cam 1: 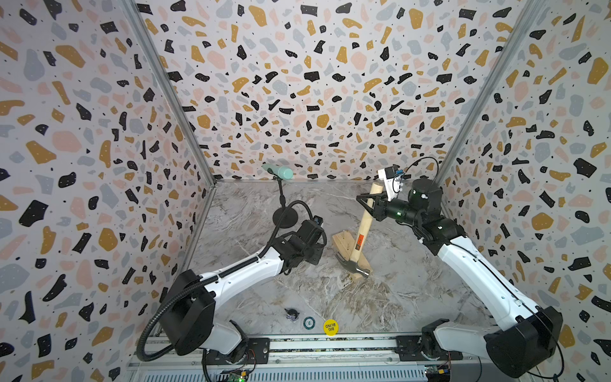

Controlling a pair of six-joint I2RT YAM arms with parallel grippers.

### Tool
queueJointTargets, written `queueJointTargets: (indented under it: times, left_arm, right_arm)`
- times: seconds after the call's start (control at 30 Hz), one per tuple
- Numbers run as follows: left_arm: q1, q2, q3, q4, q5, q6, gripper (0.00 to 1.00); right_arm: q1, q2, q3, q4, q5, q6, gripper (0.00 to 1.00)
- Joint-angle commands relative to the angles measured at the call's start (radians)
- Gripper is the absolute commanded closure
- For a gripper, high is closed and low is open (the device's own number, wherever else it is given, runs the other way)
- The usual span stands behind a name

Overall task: Use a claw hammer to pull out a nail
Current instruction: Place the nail at the center of the board.

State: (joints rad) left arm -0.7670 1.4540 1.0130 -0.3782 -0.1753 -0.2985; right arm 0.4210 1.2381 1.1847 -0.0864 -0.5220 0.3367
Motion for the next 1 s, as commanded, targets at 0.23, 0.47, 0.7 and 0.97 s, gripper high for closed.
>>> queueJointTargets:
  times: [0.23,0.47,0.7,0.97]
  left_arm:
    - [0.026,0.040,-0.004,0.040,-0.017,-0.060,1.00]
    - [0.029,0.058,-0.019,0.051,-0.016,-0.074,1.00]
    - [0.032,0.100,-0.028,0.053,-0.009,-0.089,1.00]
    - [0.034,0.148,-0.046,0.078,0.021,-0.105,1.00]
  right_arm:
    - [0.104,-0.078,0.090,-0.019,0.167,-0.097,1.00]
    - [0.168,-0.097,0.071,-0.007,0.231,-0.150,1.00]
    - [0.257,-0.112,0.051,0.015,0.313,-0.223,1.00]
    - [0.332,-0.159,-0.010,0.082,0.374,-0.288,1.00]
